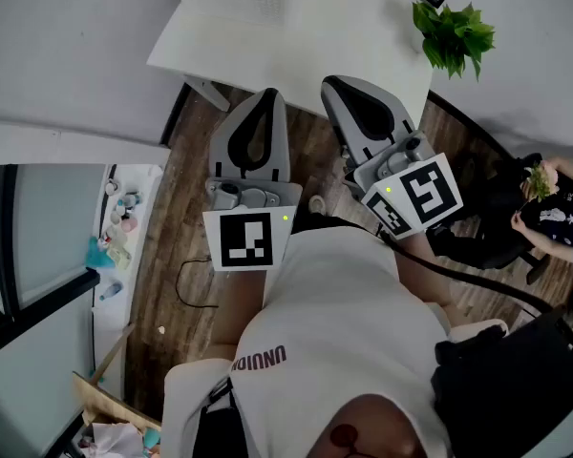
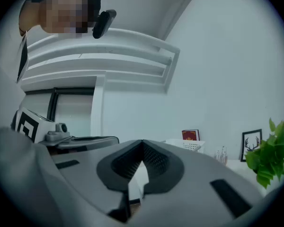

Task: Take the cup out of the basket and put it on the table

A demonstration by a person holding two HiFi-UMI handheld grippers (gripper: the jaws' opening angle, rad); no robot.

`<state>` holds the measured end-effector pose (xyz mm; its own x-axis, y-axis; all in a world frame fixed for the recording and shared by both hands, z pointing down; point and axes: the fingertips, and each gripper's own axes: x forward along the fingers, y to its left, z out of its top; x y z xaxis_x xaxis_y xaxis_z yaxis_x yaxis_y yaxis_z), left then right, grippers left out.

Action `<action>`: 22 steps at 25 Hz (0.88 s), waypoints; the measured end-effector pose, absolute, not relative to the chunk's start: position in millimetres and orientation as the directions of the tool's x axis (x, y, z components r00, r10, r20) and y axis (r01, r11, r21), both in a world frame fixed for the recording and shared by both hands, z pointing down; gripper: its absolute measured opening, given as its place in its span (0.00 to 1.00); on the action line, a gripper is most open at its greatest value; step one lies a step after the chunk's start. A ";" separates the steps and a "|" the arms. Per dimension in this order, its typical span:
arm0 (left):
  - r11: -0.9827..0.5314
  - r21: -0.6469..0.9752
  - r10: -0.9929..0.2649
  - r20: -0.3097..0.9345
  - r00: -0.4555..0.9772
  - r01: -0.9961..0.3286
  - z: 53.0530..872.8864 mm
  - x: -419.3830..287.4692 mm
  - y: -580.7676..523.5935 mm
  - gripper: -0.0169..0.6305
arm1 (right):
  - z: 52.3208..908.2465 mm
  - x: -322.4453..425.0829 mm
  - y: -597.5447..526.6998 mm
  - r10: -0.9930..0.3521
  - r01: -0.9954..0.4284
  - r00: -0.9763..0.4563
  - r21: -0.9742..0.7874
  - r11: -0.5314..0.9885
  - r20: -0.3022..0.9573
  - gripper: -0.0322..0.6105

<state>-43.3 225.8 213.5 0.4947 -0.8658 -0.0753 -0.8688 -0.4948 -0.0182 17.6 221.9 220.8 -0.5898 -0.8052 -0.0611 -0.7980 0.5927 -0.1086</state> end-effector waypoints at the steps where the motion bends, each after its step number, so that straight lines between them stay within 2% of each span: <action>1: -0.496 -0.017 -0.865 -0.074 0.496 -0.868 214.1 -44.7 225.8 0.04 | 221.3 15.8 221.8 -0.806 -0.798 -0.590 -0.109 0.592 -0.060 0.08; 22: -0.509 -0.008 -0.858 -0.069 0.509 -0.860 217.6 -67.5 224.7 0.04 | 223.7 -8.3 219.9 -0.816 -0.809 -0.575 -0.106 0.578 -0.065 0.08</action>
<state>-67.5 224.7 217.6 0.5087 -0.8581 -0.0693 -0.8605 -0.5095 -0.0077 -8.3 219.9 223.7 -0.5748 -0.8157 -0.0651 -0.8089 0.5784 -0.1059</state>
